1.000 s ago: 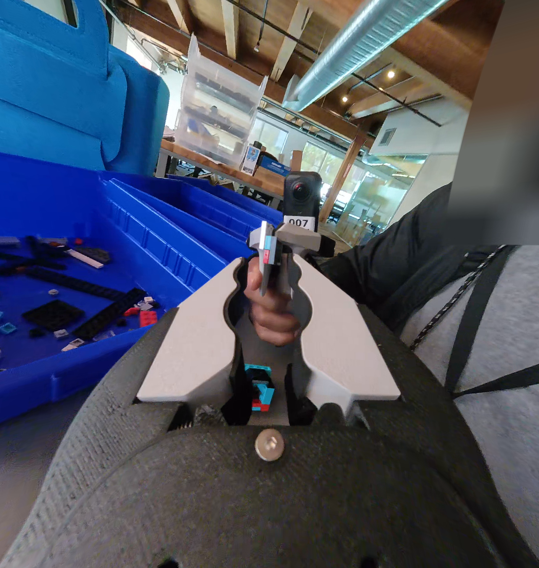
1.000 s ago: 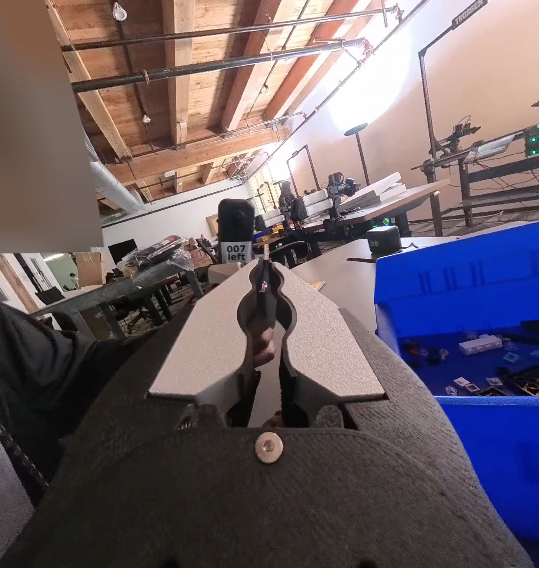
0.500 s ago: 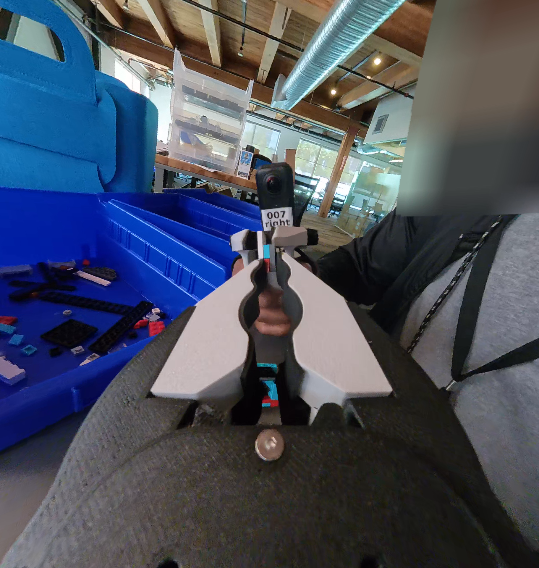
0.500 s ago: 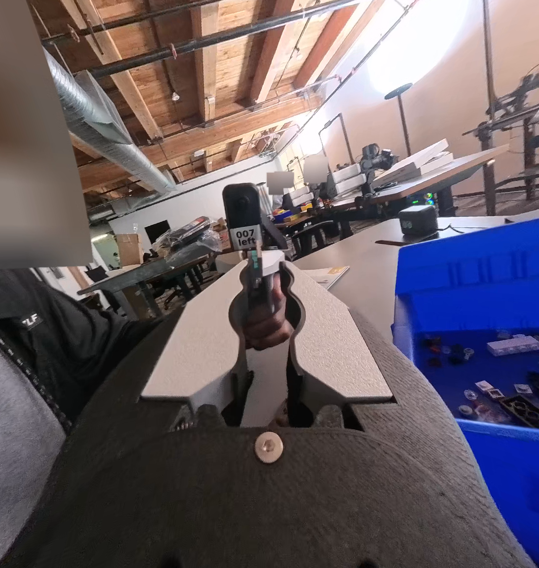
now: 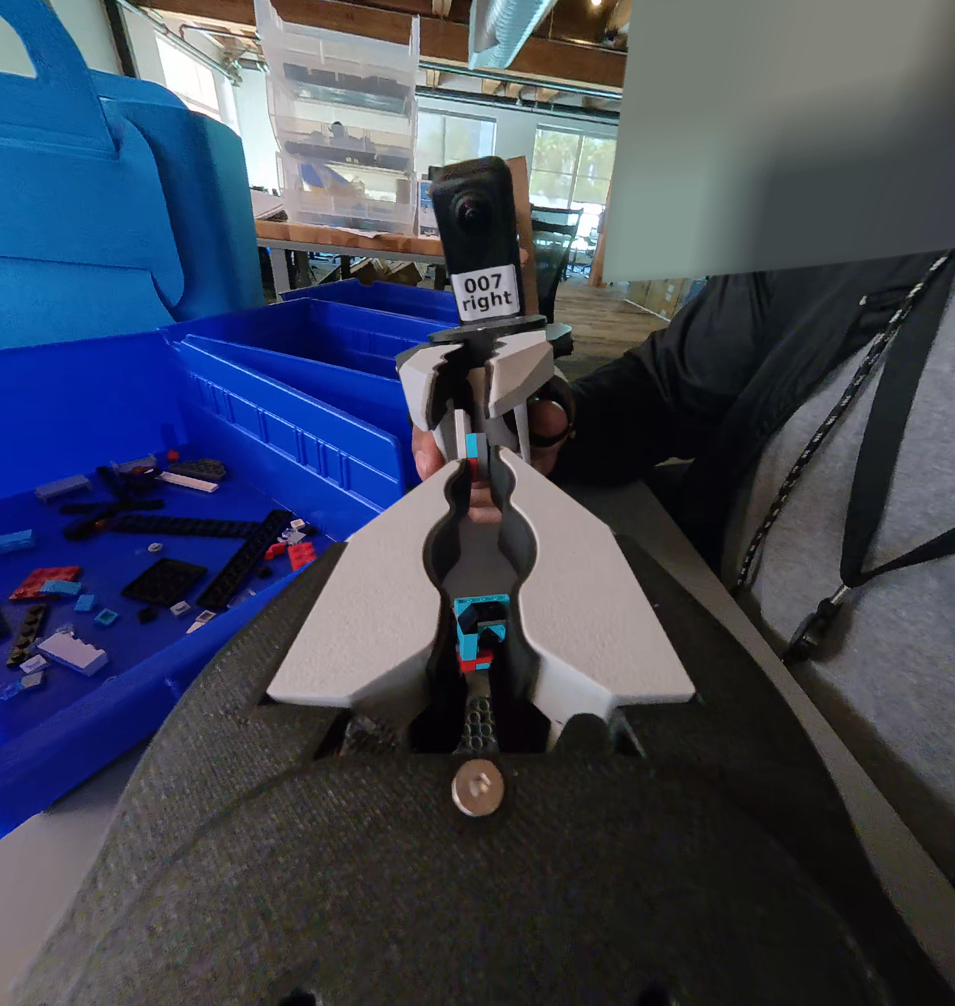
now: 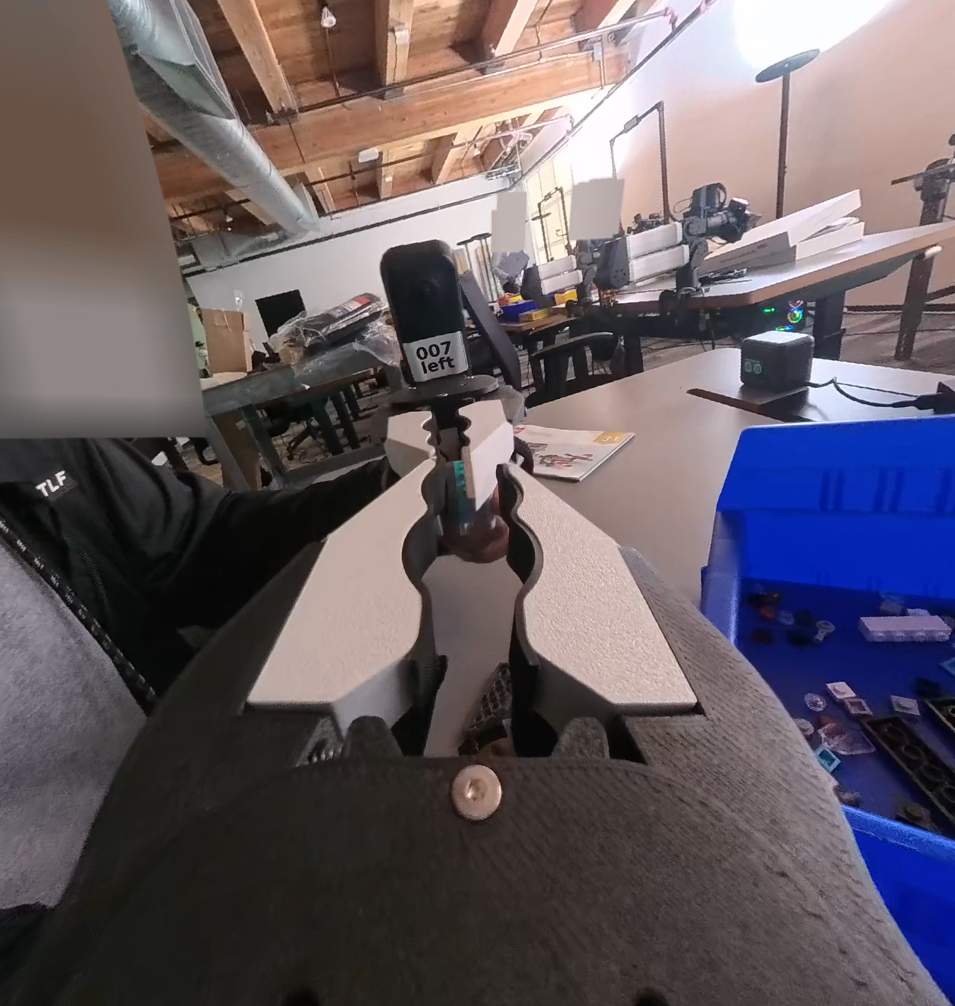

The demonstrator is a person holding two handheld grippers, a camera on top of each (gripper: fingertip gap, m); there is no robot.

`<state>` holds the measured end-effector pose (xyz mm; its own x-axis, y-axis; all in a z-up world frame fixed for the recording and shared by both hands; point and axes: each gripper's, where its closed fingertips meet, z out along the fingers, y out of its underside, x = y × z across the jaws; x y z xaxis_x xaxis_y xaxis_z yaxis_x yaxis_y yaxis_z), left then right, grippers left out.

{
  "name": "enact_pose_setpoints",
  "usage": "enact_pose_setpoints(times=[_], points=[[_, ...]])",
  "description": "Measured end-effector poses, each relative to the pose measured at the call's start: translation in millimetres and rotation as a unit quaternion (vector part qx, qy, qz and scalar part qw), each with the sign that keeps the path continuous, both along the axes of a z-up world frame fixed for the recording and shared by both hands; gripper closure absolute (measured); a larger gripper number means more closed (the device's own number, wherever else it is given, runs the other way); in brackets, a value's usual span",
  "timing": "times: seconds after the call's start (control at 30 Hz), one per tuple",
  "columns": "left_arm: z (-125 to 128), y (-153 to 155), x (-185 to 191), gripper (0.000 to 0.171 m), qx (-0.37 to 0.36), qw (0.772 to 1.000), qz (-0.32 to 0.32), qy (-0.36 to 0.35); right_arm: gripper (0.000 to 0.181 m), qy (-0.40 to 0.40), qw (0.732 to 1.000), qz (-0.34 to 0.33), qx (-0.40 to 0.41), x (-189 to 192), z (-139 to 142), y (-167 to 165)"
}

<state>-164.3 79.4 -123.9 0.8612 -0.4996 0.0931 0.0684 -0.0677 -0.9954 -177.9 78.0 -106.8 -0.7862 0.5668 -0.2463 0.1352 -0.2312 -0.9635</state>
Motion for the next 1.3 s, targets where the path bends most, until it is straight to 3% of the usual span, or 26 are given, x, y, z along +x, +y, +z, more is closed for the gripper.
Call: enact_pose_setpoints(times=[0.6,1.3], points=[[-2,3,3,0.164,-0.004,1.0,0.007,0.01,0.176,-0.037,0.996,0.029,-0.077,0,-5,-4],[-5,12,-5,0.164,-0.001,0.992,0.08,0.102,0.178,-0.022,0.992,-0.085,-0.086,-13,-10,13]])
